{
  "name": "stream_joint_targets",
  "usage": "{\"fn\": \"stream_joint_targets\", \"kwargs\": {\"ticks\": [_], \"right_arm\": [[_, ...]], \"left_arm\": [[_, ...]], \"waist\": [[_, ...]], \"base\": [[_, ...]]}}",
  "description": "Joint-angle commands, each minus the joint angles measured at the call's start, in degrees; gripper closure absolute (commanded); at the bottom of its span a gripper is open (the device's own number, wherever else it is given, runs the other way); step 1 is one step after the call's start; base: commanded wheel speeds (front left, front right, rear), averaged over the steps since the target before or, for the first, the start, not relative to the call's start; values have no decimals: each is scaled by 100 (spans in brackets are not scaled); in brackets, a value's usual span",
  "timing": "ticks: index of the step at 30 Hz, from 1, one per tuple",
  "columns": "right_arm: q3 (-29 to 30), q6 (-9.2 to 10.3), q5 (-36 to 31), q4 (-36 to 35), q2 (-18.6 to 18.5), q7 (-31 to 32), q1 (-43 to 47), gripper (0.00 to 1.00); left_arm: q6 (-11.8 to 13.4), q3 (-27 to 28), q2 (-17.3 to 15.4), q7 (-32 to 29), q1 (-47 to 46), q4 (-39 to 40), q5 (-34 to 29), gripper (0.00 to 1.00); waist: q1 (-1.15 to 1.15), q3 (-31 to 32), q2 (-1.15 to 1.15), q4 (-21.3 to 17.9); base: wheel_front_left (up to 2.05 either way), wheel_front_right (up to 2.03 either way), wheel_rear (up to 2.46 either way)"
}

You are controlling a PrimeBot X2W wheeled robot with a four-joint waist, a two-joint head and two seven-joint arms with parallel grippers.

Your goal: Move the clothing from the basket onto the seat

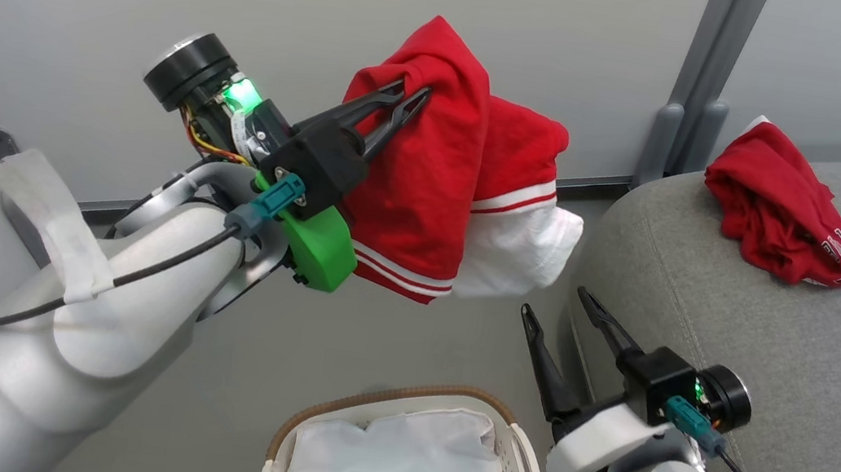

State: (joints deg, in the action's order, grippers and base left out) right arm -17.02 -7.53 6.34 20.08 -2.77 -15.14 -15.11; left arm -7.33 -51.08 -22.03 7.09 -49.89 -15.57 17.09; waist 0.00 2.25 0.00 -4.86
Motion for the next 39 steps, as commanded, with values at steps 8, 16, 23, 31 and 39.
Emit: {"fn": "stream_joint_targets", "kwargs": {"ticks": [8,16,23,31,39], "right_arm": [[-516,8,211,497,-22,-1,-840,0],[-556,8,351,443,-22,-2,-1097,100],[-399,8,323,267,-22,-2,-985,100],[-27,8,154,35,-24,-1,-908,100],[496,8,-67,-164,-22,-2,-785,100]], "left_arm": [[-12,-242,159,9,-40,138,91,100],[2,-360,162,50,176,125,236,100],[114,-280,130,121,419,65,443,100],[388,-20,307,426,1030,-127,999,5],[539,191,626,769,1759,-399,1317,0]], "waist": [[0,38,0,215],[0,62,0,308],[0,54,0,258],[0,5,0,131],[0,-46,0,56]], "base": [[0,0,0],[0,0,0],[0,0,0],[0,0,0],[0,0,0]]}}
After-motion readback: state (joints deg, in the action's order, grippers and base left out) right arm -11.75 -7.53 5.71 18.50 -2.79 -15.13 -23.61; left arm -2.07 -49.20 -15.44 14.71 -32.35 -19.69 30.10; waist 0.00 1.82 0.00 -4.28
